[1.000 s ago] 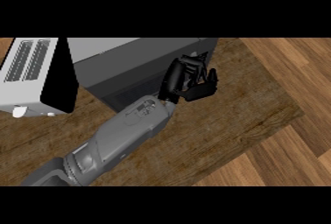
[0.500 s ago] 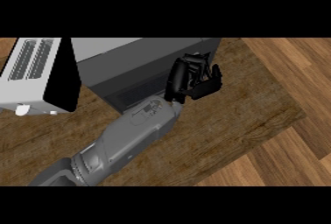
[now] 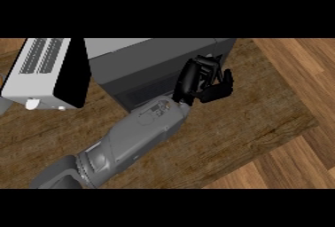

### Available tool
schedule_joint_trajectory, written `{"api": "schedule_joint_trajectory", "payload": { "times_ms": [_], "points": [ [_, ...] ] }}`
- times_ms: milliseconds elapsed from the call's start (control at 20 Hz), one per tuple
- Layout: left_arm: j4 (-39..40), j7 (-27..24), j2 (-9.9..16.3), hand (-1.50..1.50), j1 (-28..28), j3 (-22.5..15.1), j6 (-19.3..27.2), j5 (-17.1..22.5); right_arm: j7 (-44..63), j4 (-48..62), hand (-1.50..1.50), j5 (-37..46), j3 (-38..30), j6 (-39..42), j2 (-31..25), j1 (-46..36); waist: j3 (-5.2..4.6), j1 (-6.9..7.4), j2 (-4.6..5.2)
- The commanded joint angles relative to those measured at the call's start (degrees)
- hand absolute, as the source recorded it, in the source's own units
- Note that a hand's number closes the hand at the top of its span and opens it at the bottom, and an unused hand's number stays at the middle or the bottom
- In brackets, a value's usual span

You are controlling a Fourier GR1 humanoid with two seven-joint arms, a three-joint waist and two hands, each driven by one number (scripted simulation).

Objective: Pick up the milk, place it into the microwave and close the microwave

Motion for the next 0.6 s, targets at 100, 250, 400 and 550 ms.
{"api": "schedule_joint_trajectory", "payload": {
  "times_ms": [100,250,400,550],
  "points": [
    [9.26,0.73,3.97,1.50,1.93,2.11,-0.13,1.74,0.44,-1.27,-1.50,-1.39,-2.62,-0.73,-1.05,0.58,-0.25,2.82,0.61],
    [10.33,0.42,4.19,-1.50,1.39,1.02,-0.63,1.84,0.80,-1.60,-1.50,-2.01,-2.91,-1.04,-0.77,1.50,-0.19,4.29,0.40],
    [10.51,-0.33,5.35,-1.50,1.58,1.04,-1.23,2.74,1.20,-2.08,-1.50,-2.52,-4.48,-1.66,-1.36,2.16,-0.31,5.06,0.26],
    [10.51,-0.50,5.41,-1.50,2.10,0.79,-2.40,3.88,1.48,-3.14,-1.50,-2.92,-4.97,-1.82,-1.32,3.14,-0.33,5.51,0.28]
  ]
}}
